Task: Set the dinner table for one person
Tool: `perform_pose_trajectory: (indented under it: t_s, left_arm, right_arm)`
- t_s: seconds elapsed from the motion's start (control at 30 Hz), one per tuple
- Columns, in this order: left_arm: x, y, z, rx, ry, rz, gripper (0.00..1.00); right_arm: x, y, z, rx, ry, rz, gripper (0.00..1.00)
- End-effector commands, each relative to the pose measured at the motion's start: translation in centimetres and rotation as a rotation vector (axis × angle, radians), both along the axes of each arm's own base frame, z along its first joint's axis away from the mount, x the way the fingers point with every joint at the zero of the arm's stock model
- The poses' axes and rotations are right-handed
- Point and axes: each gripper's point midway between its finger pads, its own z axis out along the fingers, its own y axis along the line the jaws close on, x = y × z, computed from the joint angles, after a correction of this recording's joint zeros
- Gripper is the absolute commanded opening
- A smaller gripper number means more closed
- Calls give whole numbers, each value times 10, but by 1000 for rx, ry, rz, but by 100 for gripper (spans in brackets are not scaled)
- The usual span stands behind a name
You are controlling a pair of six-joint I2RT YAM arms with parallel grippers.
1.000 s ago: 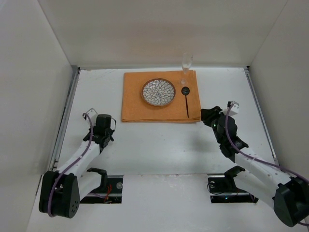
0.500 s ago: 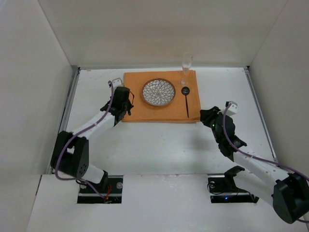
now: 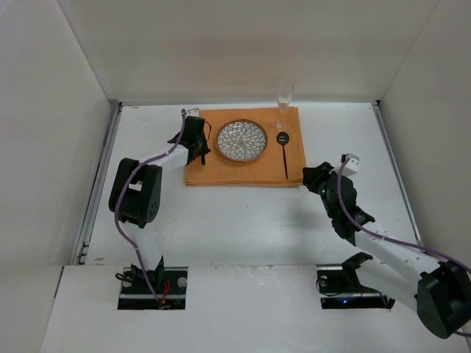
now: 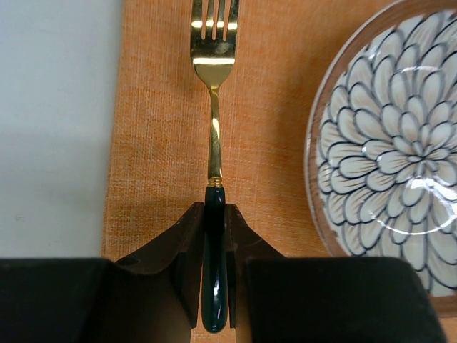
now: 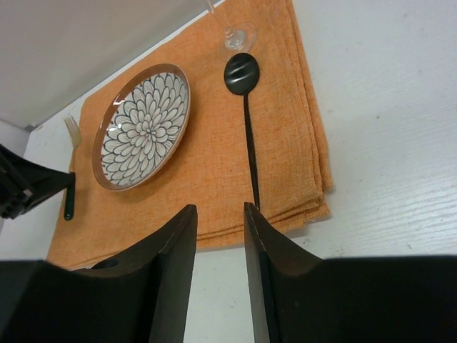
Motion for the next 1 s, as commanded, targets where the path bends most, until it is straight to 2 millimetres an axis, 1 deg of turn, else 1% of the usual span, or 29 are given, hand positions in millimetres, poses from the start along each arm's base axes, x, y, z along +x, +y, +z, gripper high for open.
perform_pose_trajectory:
  t_s: [0.0,0.23,0.3,0.43,0.53,0.63,0.7,0.77,0.83,0.9,0.97]
  left_arm:
    - [2,-7,3,-9,4,-67,0]
    - [-3,-10,-13,-10,12,-95,0]
    - [-4,-10,-18,2,22,-107,0]
    - [-7,-9,-29,11,50,-98,1]
    - [-10,-8,-33,21,59,-88,1]
    - [-14,-8,-37,23,68,-77,1]
    - [-18,-9,-39,24,75,-79,1]
    - [-22,-8,-43,31,84,-78,1]
    - [-25,-6,-47,37,95,-74,1]
    - [-28,-3,-49,41,96,-72,2]
    - [-29,-1,-54,48,107,-67,3]
  right_arm:
    - [7,6,32,26,-86,4,39]
    - [9,7,30,21,-83,-1,40]
    - [9,8,26,19,-73,5,40]
    - [9,7,27,18,-76,-1,40]
    - [9,10,26,18,-70,11,40]
    - [10,7,27,17,-75,-2,41]
    - [10,10,25,16,-67,10,41]
    - [11,9,25,12,-68,3,41]
    - [11,9,22,10,-61,4,41]
    - [11,11,22,12,-59,11,41]
    - [11,8,25,11,-68,0,41]
